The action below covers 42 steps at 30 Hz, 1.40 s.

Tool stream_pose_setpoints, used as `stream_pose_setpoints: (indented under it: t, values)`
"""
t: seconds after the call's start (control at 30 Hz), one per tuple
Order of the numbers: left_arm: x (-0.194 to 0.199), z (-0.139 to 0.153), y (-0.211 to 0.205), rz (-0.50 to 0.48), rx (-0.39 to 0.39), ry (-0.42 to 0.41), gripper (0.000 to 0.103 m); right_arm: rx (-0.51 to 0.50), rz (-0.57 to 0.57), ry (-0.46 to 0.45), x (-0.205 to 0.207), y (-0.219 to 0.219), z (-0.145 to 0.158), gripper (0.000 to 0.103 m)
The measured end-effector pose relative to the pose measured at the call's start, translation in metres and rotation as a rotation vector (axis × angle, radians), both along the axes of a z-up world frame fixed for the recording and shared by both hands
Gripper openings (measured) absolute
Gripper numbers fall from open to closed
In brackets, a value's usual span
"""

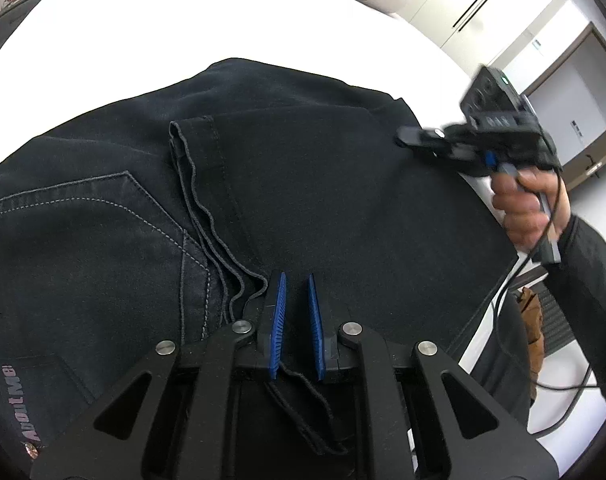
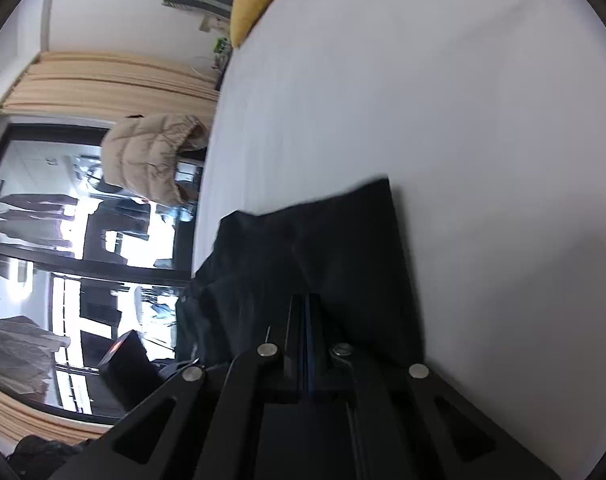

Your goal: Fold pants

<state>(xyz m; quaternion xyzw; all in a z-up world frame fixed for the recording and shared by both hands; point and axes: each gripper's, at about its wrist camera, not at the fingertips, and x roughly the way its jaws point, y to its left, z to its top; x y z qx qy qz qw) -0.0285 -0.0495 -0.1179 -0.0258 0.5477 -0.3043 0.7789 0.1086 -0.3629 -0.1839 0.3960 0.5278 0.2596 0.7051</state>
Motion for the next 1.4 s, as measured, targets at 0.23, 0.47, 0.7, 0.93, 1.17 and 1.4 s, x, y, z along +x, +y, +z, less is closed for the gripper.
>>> stream_pose_setpoints:
  t: [0.23,0.47,0.7,0.93,1.17,1.4]
  values:
    - [-0.002,-0.005,0.003,0.002,-0.011,-0.009,0.011,0.010,0.062,-0.005,-0.066,0.001,0.006,0.000]
    - [-0.007,-0.006,0.012,0.008,-0.021,-0.022,0.011,-0.015,0.062,-0.015,-0.112,0.012,0.012,0.001]
    - [-0.014,0.000,0.020,0.028,-0.043,-0.042,0.011,-0.064,-0.005,-0.024,-0.122,0.018,0.003,0.000]
    - [-0.054,0.053,0.077,0.119,-0.157,-0.127,0.012,-0.051,-0.115,-0.156,-0.137,0.028,0.054,0.069]
    - [-0.118,0.081,0.212,0.475,-0.313,-0.173,0.093,0.141,-0.104,-0.273,-0.116,0.095,0.078,0.068]
    - [-0.151,0.043,0.299,0.769,-0.485,-0.011,0.094,0.216,-0.064,-0.195,-0.070,0.157,0.054,0.053]
